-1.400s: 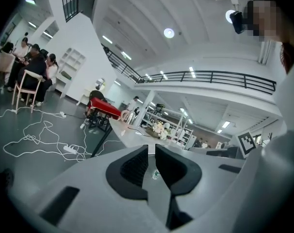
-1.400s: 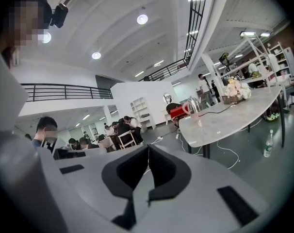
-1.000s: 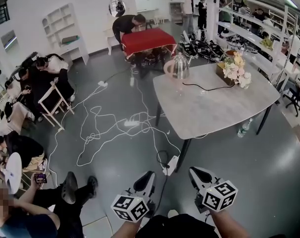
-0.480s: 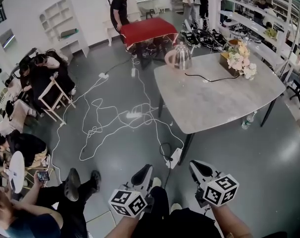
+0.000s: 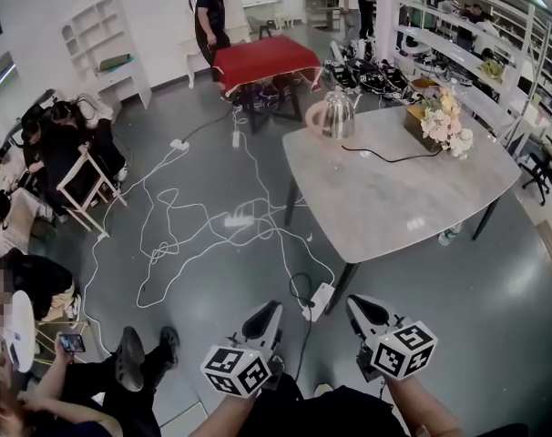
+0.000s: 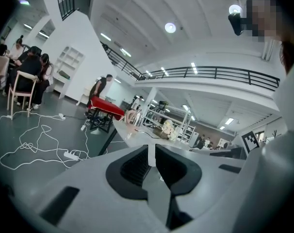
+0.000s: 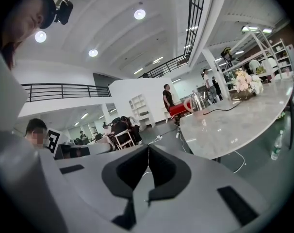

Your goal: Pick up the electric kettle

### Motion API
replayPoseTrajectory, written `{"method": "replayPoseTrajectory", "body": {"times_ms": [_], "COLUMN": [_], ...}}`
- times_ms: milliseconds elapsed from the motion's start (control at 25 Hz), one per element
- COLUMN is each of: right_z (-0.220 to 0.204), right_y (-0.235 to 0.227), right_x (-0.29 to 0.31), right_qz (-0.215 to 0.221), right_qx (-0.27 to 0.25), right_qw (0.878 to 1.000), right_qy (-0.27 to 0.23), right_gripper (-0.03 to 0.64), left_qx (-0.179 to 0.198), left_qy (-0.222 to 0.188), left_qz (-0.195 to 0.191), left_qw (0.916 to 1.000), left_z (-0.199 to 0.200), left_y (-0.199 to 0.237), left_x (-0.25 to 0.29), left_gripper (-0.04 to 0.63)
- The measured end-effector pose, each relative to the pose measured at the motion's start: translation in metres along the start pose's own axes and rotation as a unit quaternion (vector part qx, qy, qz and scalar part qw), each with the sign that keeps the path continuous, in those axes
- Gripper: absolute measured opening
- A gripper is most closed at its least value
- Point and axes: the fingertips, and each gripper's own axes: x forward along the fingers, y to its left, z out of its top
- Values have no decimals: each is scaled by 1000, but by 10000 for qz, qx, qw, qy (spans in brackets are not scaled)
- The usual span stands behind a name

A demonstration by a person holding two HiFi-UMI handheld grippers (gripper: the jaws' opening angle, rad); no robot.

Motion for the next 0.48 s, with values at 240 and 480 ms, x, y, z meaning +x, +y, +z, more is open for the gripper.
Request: {"method": "replayPoseTrajectory", "body": {"times_ms": [240,480], "right_z": [4,10], "right_y": [21,42], "right_x": [55,105], "right_qz": [-99,-141], "right_qx": [24,-24], "right_qw": [9999,9999], "right_qy": [34,1], "right_gripper": [8,8], "left_qx": [-6,9], "left_qy": [65,22], "left_qz": [-76,-75], "left_qw": [9999,10000], "left_z": [22,44], "left_y": [52,101], "left_x": [1,-4], "left_gripper": [46,44]}}
